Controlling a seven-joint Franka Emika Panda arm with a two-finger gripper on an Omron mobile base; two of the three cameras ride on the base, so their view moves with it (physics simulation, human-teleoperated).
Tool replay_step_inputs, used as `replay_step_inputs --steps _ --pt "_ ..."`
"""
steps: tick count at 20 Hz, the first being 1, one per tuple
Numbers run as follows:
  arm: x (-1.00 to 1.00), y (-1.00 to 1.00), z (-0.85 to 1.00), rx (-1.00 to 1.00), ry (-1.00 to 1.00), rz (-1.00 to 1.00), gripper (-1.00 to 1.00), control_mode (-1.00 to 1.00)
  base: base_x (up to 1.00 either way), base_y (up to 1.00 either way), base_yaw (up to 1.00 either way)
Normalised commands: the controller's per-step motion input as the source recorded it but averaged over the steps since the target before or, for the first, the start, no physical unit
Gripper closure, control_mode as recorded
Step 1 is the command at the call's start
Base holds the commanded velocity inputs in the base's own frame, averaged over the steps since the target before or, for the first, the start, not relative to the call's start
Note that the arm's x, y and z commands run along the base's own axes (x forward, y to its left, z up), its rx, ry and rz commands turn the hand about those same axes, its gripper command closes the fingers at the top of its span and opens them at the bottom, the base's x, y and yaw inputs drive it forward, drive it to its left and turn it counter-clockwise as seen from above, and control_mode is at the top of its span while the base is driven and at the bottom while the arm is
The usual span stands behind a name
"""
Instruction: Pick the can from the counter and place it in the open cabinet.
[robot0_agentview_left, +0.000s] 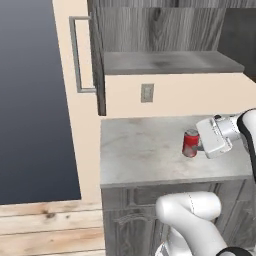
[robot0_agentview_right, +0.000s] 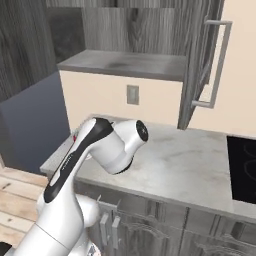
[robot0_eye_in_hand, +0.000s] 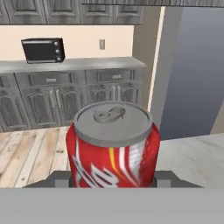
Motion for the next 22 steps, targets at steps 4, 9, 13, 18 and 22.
replay_step_inputs --steps 4,9,13,18,22 --pt "0.0 0.0 0.0 0.0 0.0 0.0 1.0 1.0 0.5 0.35 -0.29" --pt "0.0 0.0 0.0 0.0 0.0 0.0 1.0 1.0 0.55 0.38 -0.27" --pt "0.0 0.0 0.0 0.0 0.0 0.0 1.0 1.0 0.49 0.19 -0.23" --pt "0.0 0.0 0.0 0.0 0.0 0.0 1.0 1.0 0.34 0.04 -0.12" --pt "0.0 0.0 0.0 0.0 0.0 0.0 1.0 1.0 0.08 0.0 0.0"
